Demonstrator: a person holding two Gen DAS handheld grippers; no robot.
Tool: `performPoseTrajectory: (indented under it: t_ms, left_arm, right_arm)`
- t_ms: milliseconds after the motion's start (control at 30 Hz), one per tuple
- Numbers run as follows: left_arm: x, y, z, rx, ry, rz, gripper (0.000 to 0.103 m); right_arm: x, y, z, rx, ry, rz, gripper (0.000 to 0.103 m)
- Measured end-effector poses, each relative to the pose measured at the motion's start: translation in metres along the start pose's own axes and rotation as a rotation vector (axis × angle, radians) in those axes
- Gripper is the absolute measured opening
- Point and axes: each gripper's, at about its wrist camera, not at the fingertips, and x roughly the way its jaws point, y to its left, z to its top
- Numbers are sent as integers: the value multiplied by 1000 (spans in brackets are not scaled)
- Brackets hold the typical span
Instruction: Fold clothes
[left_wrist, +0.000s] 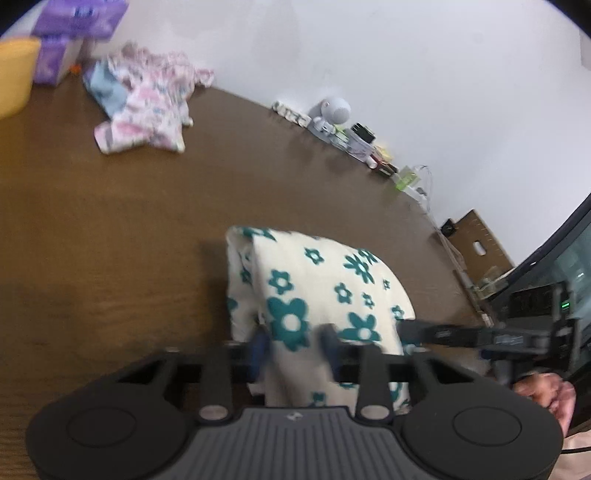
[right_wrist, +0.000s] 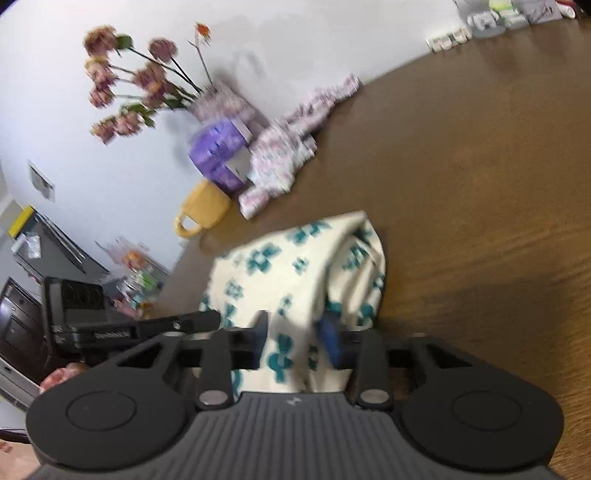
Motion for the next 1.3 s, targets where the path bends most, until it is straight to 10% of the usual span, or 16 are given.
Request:
performPoseTrajectory:
  t_ms: [167, 367, 600, 667, 733, 800, 1300]
  left_arm:
    - [-8, 0, -4, -5, -4, -9, 17]
    - [-13, -4, -21, -1, 23, -3, 36]
    - [-9, -4, -28, -16, 12, 1, 15]
    - [-18, -8, -27, -4, -17, 19, 27]
    - [-27, -10, -23, -1, -52, 34, 73]
    - [-36, -9, -18, -5, -93, 47, 85]
    - [2, 17, 13, -157, -47, 22, 97]
  right_arm:
    - [-5, -5, -4, 18, -7, 5, 13]
    - [-12, 3, -12, -32, 7, -16, 25]
    - [-5, -10, -18, 27, 29, -12, 17]
    - [-13, -7, -17, 15, 5, -9, 22]
    - [-25, -3, -16, -8, -27, -16, 62]
    - [-34, -5, -11, -14, -67, -31, 94]
    - [10, -32, 19, 90, 13, 15, 96]
